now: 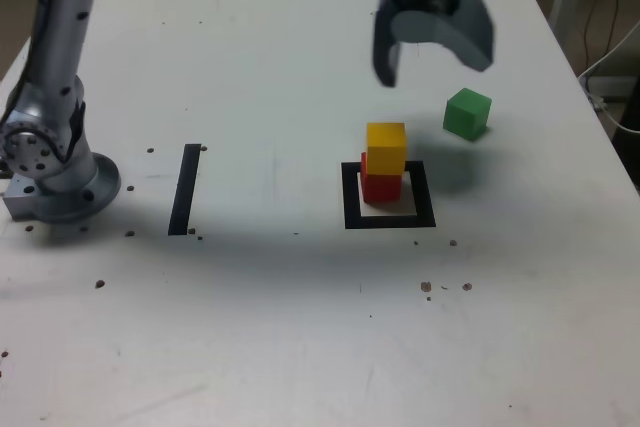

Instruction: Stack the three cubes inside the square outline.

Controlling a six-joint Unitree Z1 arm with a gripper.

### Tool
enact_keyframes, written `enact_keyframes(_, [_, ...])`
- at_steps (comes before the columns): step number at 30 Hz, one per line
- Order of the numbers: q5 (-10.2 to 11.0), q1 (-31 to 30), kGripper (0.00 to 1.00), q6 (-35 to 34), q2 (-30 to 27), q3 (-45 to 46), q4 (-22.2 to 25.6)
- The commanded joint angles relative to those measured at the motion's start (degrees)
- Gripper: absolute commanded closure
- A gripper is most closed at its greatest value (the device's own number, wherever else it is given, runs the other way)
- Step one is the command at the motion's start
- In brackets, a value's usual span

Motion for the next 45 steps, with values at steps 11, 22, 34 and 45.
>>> enact_keyframes(11, [-0.1,3.1,0.01,17.6,8.4,-9.2,-2.3])
enact_keyframes(22, [-0.9,5.2,0.03,20.0,14.5,-12.3,-2.1])
enact_keyframes(34, [-3.3,5.0,0.45,19.3,18.2,-14.0,-0.4])
enact_keyframes(45, [-3.5,4.6,0.71,19.0,18.5,-14.3,0.1])
